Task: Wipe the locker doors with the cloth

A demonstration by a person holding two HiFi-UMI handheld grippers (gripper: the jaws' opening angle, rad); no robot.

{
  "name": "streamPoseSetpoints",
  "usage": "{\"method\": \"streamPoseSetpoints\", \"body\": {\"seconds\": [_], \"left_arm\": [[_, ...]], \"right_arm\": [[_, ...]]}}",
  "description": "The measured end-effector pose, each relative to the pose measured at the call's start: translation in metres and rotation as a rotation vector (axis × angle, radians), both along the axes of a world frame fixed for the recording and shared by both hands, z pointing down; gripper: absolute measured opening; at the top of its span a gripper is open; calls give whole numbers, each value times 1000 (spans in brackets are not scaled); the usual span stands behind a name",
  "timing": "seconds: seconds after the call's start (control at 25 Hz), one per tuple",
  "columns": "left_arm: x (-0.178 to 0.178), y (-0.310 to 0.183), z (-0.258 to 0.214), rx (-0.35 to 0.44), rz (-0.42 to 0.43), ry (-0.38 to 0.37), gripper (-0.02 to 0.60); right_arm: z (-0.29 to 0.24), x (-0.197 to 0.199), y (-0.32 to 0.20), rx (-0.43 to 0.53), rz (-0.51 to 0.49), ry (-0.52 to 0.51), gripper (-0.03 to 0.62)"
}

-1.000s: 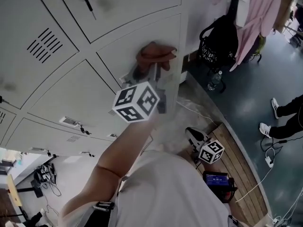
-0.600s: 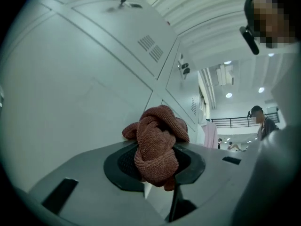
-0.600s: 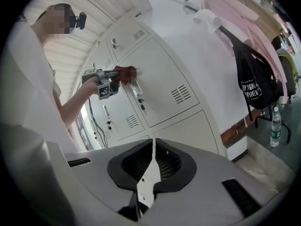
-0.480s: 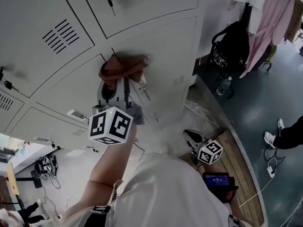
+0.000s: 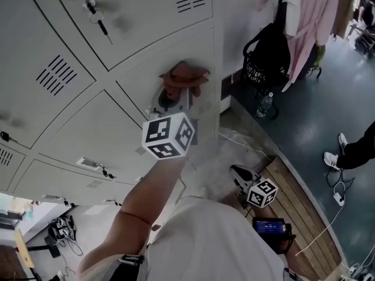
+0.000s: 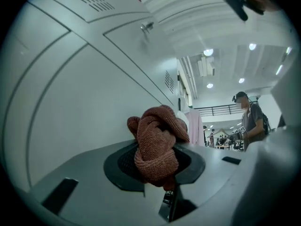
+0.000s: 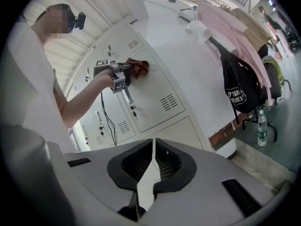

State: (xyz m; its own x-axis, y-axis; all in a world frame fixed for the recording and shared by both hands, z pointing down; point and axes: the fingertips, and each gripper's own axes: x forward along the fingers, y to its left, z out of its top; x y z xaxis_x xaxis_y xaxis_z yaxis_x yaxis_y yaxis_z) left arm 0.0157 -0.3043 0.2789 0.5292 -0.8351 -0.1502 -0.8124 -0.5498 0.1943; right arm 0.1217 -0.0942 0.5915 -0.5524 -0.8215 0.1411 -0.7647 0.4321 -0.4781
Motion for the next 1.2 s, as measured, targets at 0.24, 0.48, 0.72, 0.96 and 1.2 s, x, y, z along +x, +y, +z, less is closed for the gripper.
{"method": "streamPoseSetpoints", "body": {"seconds": [0.24, 0.48, 0.72, 0.96, 1.2], "left_arm": [[77, -26, 7, -62, 123, -27, 112], [123, -38, -20, -44, 176, 4, 112], [79, -23, -46, -22, 137, 129, 112], [-4, 5, -41, -65, 67, 226, 112], [-84, 33, -34, -56, -55, 237, 112]], "right_arm": [[-4, 28, 7, 13, 105, -5, 29], [-4, 42, 17, 0, 157, 0, 29], [-7, 41, 12, 1, 134, 9, 29], [-2, 12, 0, -10, 27, 10, 29], [-1, -21, -14, -10, -86, 16, 29]]}}
